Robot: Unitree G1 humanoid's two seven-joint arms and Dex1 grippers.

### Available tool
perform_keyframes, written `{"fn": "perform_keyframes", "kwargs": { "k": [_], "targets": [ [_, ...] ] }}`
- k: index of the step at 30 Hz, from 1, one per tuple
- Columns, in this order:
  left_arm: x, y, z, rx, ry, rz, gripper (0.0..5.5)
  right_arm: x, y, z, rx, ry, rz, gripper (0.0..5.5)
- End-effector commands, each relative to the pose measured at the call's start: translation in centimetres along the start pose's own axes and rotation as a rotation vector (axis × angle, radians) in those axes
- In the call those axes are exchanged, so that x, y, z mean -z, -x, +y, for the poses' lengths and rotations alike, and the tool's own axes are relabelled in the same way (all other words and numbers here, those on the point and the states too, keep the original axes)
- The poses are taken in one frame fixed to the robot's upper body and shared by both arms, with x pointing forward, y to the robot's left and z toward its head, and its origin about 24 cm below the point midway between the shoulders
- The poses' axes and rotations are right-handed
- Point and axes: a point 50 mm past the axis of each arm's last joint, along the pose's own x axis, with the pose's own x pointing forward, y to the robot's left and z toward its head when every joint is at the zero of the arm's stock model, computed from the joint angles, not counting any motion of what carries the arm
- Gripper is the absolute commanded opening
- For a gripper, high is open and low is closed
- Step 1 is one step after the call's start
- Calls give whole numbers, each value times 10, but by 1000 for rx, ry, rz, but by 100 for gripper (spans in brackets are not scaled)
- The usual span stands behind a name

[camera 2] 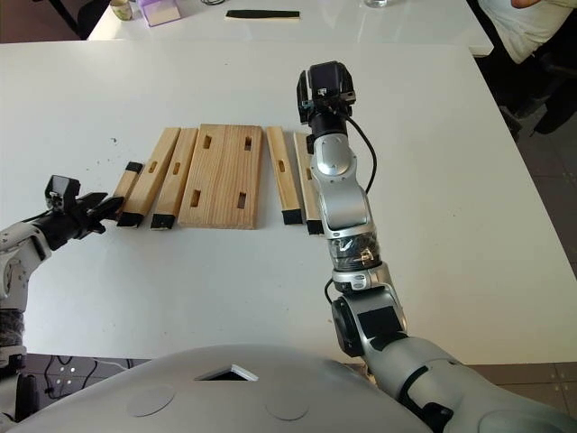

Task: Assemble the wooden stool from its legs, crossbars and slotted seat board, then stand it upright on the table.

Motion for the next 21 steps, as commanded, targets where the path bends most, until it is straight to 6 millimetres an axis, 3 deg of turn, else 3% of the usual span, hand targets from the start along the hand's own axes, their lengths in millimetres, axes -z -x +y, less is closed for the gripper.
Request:
{"fn": "perform_keyframes", "kwargs": {
  "k": [1,8,15,21],
  "targets": [
    [14,4,11,-30,-2,80,200,2,1,-1,11,-3,12,326],
    [-14,8,0,71,16,-105,218,3,2,-2,14,0,17,326],
    [1,8,11,5,14,-15,319,3,2,-3,16,1,18,326],
    [15,8,12,17,32,56,319,4,3,-2,17,-1,20,326]
  ]
}}
